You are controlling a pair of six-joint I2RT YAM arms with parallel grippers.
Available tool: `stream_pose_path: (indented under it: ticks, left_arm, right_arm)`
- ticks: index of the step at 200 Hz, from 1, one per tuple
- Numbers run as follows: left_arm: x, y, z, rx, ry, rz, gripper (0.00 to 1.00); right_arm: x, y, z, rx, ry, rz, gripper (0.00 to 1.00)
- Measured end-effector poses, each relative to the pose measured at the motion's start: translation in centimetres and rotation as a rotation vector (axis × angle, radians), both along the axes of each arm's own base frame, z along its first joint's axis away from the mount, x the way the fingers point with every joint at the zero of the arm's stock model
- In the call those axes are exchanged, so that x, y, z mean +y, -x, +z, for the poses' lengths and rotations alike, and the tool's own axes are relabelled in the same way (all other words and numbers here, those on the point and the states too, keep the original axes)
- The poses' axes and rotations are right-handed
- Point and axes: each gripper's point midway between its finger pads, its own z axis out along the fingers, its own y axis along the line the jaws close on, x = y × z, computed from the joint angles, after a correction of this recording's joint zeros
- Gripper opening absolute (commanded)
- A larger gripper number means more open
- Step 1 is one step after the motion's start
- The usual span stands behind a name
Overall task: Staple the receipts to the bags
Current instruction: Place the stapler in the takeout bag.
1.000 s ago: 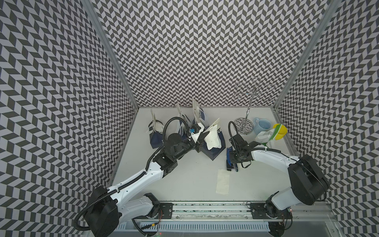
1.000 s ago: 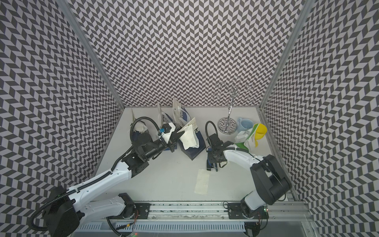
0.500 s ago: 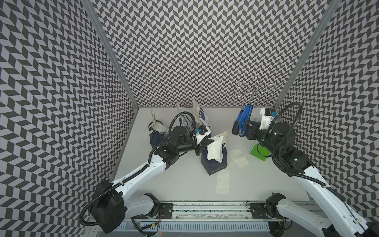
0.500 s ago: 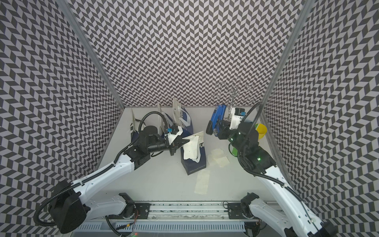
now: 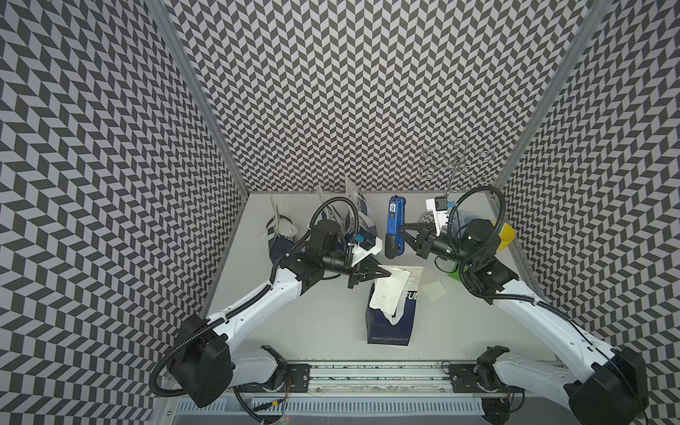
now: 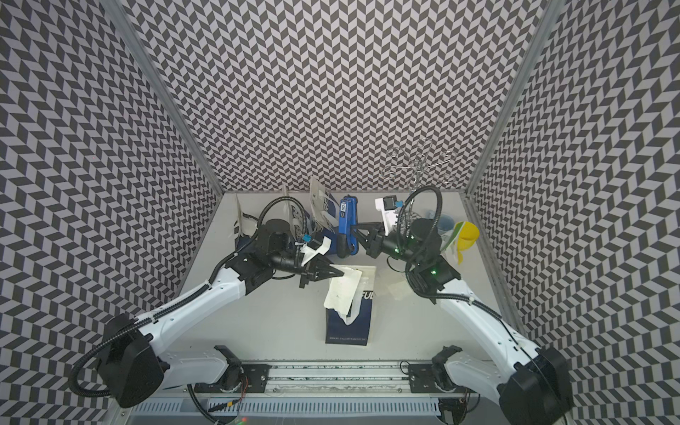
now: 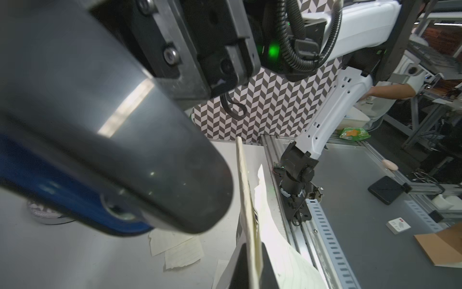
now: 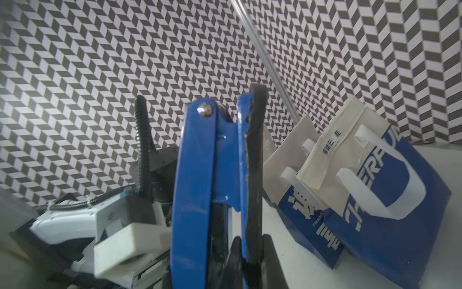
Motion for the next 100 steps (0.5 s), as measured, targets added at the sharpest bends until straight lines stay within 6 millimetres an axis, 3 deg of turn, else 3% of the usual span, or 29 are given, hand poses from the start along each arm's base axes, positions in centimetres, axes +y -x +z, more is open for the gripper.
stream_pose_path:
  ticks: [31,100]
  left_arm:
    - [0.3,0.4,0.4,0.032,0.018,-0.038,0.00]
    - [0.0,0.1,-0.4,0.079,0.006,-0.044,0.00]
  right_arm:
    - [0.2,1.9,-0.1,-0.007,-0.027,0.082,0.00]
    - [0.1,4.4,1.9,-0.052,-0.081,0.164,0.00]
